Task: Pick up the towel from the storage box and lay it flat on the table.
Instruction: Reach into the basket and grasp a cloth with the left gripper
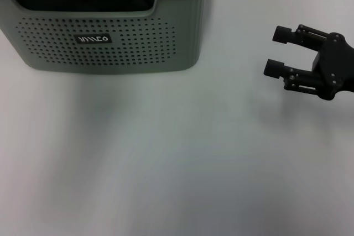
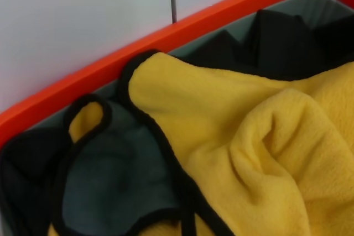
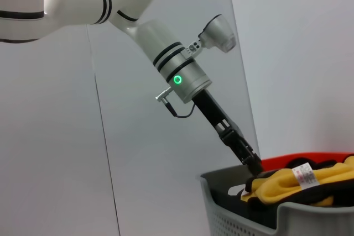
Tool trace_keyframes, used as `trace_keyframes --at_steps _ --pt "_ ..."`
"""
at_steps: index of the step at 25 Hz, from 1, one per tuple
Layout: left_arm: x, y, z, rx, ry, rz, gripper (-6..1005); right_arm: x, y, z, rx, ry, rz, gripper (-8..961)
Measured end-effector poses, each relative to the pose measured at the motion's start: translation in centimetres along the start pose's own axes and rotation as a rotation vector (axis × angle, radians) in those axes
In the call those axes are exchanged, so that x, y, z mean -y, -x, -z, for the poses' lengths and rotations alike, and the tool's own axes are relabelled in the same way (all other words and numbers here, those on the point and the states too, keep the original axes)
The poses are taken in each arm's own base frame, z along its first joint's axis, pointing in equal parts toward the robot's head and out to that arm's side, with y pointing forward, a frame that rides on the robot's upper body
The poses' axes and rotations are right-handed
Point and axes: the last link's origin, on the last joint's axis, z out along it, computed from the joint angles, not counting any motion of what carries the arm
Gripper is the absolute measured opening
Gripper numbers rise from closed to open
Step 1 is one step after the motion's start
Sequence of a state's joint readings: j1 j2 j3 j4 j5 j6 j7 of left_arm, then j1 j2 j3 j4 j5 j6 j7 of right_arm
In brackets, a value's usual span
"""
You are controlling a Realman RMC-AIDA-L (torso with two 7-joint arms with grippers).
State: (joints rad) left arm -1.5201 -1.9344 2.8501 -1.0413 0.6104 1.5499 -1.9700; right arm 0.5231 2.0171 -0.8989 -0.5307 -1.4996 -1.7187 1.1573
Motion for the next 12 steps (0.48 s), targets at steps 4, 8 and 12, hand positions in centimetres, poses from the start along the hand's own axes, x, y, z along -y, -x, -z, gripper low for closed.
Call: trace_keyframes --at_steps 4,8,12 --pt "-0.2 0.0 -0.3 0.003 0.012 0.024 706 -0.1 -0.2 0.2 -0.002 -0.003 0.001 766" --pt "-0.2 0.0 -0.4 0.005 0.017 0.047 700 -0.2 -0.3 0.3 -0.001 -0.009 0.006 766" --pt "-0.4 0.2 -1.2 0.006 0.049 0.078 693 -0.2 -0.4 0.3 -0.003 -0.006 0.012 766"
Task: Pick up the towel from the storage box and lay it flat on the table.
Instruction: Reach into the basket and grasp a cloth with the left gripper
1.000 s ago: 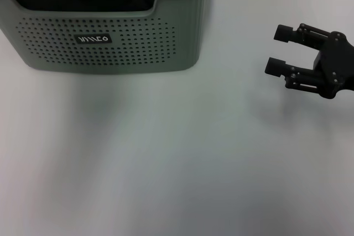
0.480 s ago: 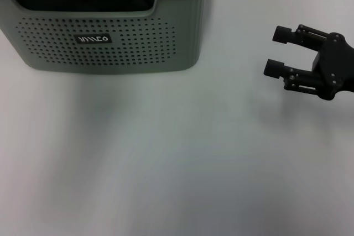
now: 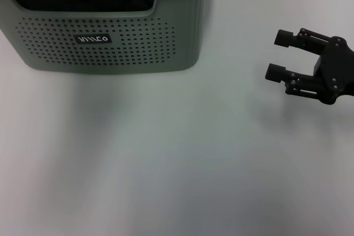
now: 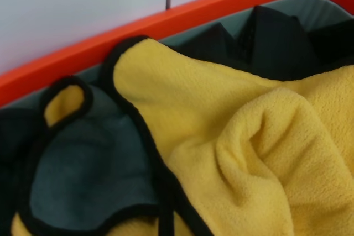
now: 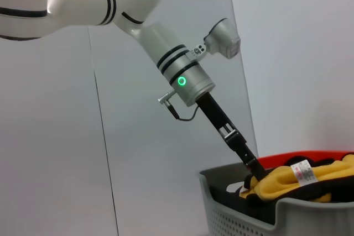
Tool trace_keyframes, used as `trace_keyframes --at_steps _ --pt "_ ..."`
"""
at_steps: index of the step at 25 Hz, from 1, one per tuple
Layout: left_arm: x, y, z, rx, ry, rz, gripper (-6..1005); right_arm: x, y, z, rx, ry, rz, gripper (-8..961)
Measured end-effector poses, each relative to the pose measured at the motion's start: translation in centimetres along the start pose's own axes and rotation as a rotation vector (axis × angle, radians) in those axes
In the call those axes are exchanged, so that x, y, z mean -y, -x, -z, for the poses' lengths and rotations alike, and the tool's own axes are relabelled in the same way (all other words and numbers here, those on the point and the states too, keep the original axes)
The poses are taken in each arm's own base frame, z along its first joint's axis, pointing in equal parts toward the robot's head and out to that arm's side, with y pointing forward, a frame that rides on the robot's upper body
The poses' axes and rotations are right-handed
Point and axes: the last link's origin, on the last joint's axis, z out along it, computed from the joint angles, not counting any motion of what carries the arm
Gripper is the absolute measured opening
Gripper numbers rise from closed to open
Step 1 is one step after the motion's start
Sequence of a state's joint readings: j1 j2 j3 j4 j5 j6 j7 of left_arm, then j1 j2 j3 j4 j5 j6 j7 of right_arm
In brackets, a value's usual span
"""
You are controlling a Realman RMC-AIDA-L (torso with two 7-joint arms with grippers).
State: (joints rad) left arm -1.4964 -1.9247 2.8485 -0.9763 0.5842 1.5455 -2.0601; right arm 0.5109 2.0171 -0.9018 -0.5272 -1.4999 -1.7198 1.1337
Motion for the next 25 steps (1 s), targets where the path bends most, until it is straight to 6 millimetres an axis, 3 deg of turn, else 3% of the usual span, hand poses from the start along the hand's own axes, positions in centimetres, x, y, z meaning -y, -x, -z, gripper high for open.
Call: trace_keyframes --at_steps 16,23,25 --pt "0.9 0.5 -1.4 0.022 0.019 0.077 667 -0.1 -0.1 0.2 0.005 0.001 0.008 767" --pt "0.4 0.4 -1.9 0.034 0.06 0.056 655 -0.1 0.0 0.2 0.007 0.0 0.016 767" --pt "0.4 0.3 -1.9 0.031 0.063 0.055 577 -0.1 0.0 0.2 0.008 0.001 0.017 767"
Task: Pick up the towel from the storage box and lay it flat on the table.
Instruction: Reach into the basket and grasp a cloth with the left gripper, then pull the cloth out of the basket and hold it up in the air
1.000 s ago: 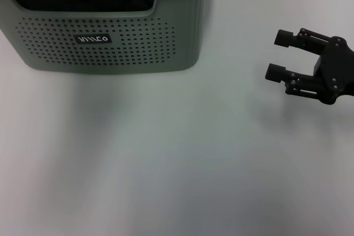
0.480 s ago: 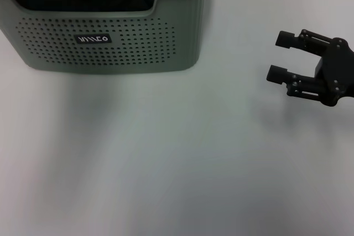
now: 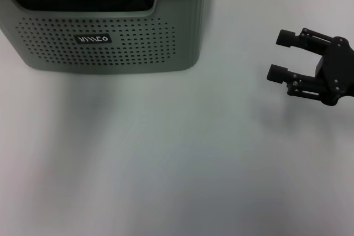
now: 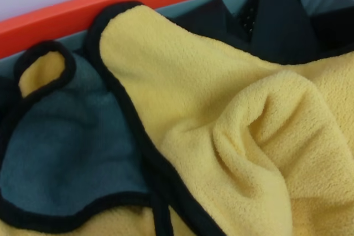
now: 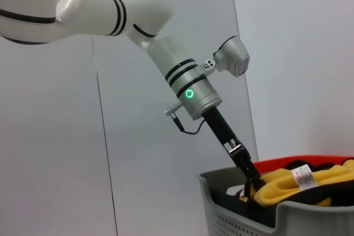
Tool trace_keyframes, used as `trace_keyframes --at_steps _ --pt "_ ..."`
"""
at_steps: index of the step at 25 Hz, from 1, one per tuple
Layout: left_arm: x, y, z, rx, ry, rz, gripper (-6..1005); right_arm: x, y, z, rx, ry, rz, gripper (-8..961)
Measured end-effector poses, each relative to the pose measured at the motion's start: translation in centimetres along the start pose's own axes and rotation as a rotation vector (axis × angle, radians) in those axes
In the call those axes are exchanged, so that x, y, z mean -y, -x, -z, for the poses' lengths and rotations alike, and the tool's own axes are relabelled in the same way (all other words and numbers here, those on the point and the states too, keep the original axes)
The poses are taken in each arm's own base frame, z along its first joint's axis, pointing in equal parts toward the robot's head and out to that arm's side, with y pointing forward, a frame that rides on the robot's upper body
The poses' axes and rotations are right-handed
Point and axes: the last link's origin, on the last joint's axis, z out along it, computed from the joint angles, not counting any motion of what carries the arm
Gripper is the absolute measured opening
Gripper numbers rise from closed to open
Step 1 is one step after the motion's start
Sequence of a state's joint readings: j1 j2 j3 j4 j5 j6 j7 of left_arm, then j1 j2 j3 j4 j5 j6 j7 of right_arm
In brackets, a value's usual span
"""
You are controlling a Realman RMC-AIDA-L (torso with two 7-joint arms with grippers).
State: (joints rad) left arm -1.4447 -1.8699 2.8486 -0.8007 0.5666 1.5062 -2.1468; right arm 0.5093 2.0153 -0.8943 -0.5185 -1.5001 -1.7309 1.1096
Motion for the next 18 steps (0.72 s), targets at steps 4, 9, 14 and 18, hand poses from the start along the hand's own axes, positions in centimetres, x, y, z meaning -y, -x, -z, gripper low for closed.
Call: trace_keyframes --at_steps 4,9,14,18 --pt "0.0 -0.2 0.2 -0.016 0.002 0.001 421 -0.1 -0.1 0.1 0.001 -0.001 -0.003 766" --pt "0.1 -0.5 0.7 -0.037 0.013 -0.009 192 -0.2 -0.3 0.4 0.001 -0.009 -0.008 766" --pt "-0.2 -0.8 1.3 -0.04 0.027 -0.034 43 -0.3 -0.3 0.5 0.001 -0.009 -0.009 767" --pt "-0.6 -1.1 2.1 -0.052 0.028 -0.062 42 -0.3 -0.1 0.5 0.014 -0.005 -0.007 767"
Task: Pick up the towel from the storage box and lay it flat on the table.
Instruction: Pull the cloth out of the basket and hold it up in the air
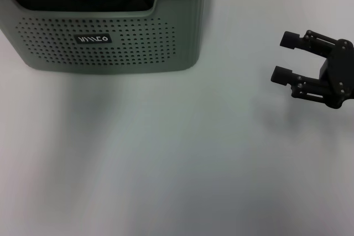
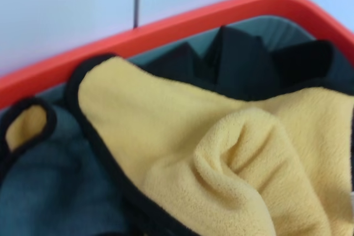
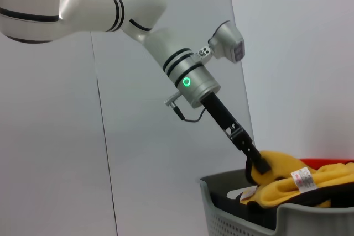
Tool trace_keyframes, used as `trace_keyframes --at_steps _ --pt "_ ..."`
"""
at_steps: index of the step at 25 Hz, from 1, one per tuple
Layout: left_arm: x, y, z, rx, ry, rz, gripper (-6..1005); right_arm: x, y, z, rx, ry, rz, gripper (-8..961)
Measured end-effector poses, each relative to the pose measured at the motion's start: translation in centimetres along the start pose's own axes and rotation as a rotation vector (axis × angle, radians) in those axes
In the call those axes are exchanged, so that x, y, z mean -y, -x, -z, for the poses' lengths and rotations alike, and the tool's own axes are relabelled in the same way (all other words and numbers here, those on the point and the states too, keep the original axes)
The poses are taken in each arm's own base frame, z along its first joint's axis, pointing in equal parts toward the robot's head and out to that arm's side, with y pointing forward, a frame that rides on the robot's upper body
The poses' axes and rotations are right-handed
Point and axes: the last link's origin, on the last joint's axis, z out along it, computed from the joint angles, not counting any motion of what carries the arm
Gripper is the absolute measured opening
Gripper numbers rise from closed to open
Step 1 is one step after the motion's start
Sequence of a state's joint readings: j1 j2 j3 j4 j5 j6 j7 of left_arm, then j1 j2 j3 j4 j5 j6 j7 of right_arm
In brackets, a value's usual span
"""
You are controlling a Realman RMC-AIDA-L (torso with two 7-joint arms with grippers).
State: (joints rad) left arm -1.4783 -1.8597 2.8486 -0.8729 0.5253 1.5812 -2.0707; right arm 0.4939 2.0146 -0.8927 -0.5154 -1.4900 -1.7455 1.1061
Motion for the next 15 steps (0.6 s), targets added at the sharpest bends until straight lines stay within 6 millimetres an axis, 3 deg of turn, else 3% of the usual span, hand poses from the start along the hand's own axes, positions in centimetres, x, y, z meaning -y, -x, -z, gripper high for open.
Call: trace_keyframes --at_steps 7,15 --pt "-1.5 -1.4 2.2 -0.024 -0.023 -0.11 41 0.0 0.2 0.1 0.005 0.004 0.006 767" --pt "-5.4 -3.5 4.7 -0.015 -0.062 -0.33 40 -0.2 1.0 0.8 0.035 0.024 0.018 766"
